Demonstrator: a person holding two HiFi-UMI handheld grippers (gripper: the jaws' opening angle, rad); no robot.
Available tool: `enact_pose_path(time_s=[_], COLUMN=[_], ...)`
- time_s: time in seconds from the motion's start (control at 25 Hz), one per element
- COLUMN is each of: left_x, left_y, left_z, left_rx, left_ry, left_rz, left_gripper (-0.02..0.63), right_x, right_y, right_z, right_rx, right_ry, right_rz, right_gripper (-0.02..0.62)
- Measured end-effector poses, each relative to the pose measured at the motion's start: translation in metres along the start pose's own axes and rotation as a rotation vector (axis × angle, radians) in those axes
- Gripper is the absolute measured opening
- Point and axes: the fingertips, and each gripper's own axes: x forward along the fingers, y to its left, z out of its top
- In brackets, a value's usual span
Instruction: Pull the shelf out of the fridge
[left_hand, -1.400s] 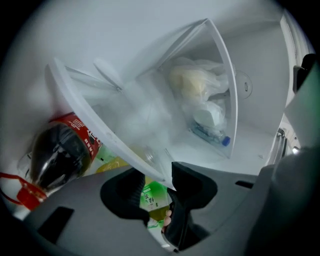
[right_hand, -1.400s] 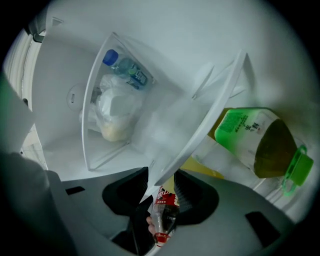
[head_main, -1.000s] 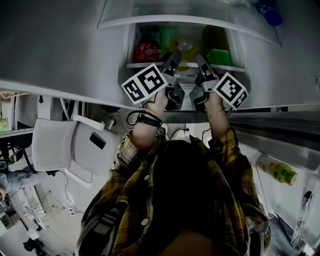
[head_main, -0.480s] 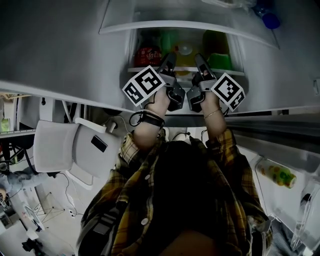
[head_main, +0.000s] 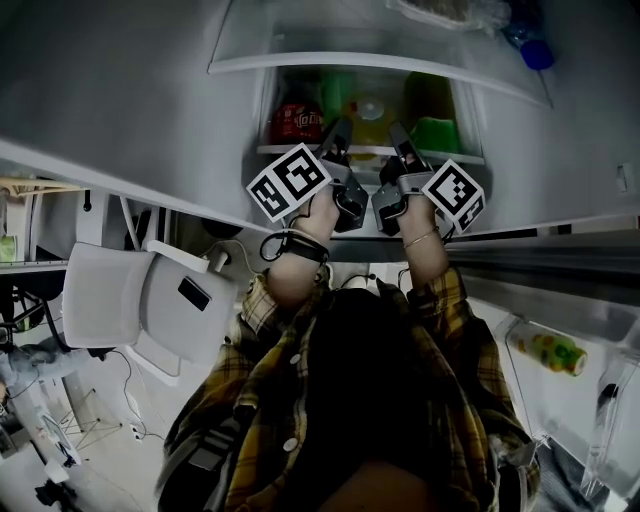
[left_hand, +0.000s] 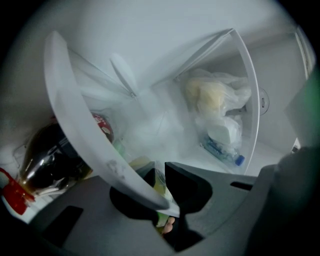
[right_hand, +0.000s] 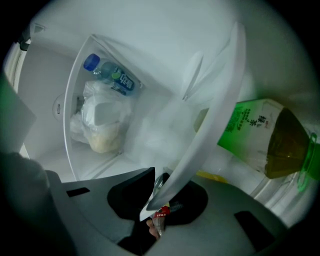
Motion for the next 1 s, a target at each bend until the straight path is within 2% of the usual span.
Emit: enact_pose_path(time_s=[1.0], left_x=[-0.039], left_y=[-0.007], left_z=[-0.022], left_rx=[-0.023], left_ry=[0.011], left_rz=[-0.024], left_gripper=[0.07], right_x=[-0.039], right_y=[0.006], right_z=[-0.021], right_rx=[-0.001], right_ry=[0.012], right_rz=[0.006], right_gripper=[0.068])
